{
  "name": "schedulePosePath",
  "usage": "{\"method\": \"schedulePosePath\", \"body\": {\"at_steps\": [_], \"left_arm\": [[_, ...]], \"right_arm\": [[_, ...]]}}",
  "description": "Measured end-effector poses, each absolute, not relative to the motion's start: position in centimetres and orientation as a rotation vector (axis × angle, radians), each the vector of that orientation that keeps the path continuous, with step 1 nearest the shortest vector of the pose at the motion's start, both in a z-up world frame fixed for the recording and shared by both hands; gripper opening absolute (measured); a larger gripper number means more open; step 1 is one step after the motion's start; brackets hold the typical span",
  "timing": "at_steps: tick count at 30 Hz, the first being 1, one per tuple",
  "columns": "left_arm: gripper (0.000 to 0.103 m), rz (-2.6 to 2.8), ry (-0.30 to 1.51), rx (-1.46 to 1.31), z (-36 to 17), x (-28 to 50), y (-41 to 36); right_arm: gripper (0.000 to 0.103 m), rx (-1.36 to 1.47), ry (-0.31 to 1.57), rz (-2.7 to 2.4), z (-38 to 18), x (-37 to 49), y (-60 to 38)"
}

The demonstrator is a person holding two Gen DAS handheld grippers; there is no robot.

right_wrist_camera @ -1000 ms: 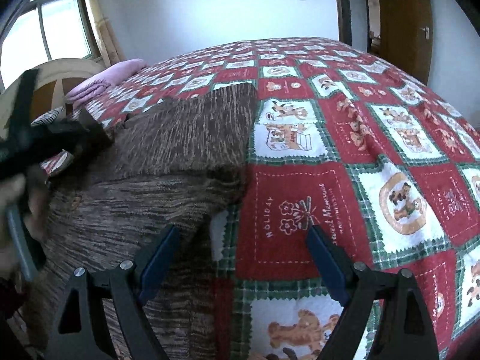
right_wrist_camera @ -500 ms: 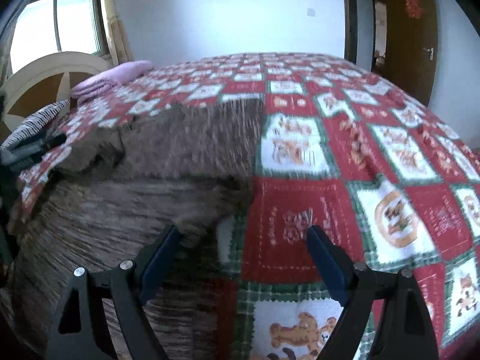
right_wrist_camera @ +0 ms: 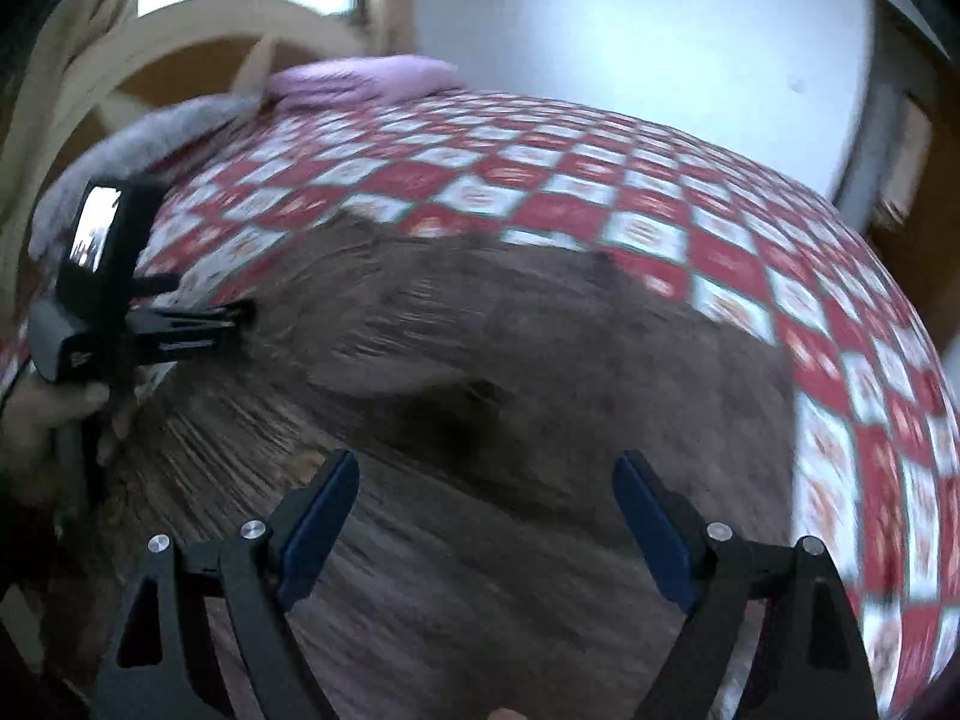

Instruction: Fold small clothes

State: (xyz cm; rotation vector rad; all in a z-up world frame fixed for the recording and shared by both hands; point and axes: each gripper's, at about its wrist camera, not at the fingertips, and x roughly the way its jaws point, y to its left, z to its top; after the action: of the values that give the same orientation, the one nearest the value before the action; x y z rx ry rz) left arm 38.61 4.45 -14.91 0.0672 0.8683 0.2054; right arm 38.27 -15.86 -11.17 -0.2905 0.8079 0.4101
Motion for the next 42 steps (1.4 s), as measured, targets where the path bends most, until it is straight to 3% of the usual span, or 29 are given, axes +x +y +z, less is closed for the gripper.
{"method": "schedulePosePath", "body": {"at_steps": [5,8,16,19,21,23,27,28,29,30,37,38,39,41,42], "left_arm": [[0.103,0.173,0.88,0.002,-15.1,38.6,5.6],[0.103,0.149,0.893,-0.051,-15.3,38.6,6.3],[0.103,0.14,0.892,-0.071,-15.4,38.5,6.2],[0.103,0.141,0.891,-0.071,-15.4,38.5,6.2],[0.103,0.141,0.892,-0.069,-15.4,38.5,6.3],[0.103,0.143,0.892,-0.066,-15.4,38.4,6.2],[0.103,0.145,0.892,-0.064,-15.4,38.5,6.2],[0.103,0.145,0.892,-0.064,-15.4,38.5,6.2],[0.103,0.147,0.892,-0.062,-15.4,38.5,6.2],[0.103,0.148,0.892,-0.061,-15.4,38.5,6.2],[0.103,0.151,0.894,-0.052,-15.4,38.5,6.0],[0.103,0.156,0.895,-0.043,-15.4,38.5,6.0],[0.103,0.158,0.895,-0.04,-15.5,38.5,5.9],[0.103,0.156,0.895,-0.042,-15.5,38.5,5.9],[0.103,0.155,0.895,-0.047,-15.5,38.5,6.0]], "right_arm": [[0.086,-0.421,0.849,0.402,-13.4,41.0,-10.8],[0.046,-0.423,0.882,0.295,-14.3,43.5,-11.9],[0.045,-0.141,0.899,-0.061,-12.0,48.2,-24.7],[0.046,-0.092,0.906,0.026,-11.5,46.7,-24.8],[0.056,0.009,0.915,0.147,-11.4,45.6,-24.3],[0.06,0.042,0.939,0.265,-11.8,45.1,-22.3],[0.06,-0.064,0.967,0.245,-13.7,47.0,-18.6],[0.054,-0.046,0.99,0.247,-14.3,47.6,-18.4],[0.025,-0.016,1.006,0.255,-14.7,48.0,-18.3],[0.015,0.0,0.993,0.251,-14.6,47.9,-18.3],[0.015,0.019,0.842,0.19,-11.5,44.5,-19.9],[0.022,0.01,0.855,0.167,-12.0,45.0,-20.2],[0.043,-0.01,0.893,0.133,-13.1,45.7,-20.5],[0.072,-0.037,0.943,0.035,-14.1,46.3,-21.2],[0.072,-0.011,0.946,0.03,-14.4,46.2,-21.8]]}}
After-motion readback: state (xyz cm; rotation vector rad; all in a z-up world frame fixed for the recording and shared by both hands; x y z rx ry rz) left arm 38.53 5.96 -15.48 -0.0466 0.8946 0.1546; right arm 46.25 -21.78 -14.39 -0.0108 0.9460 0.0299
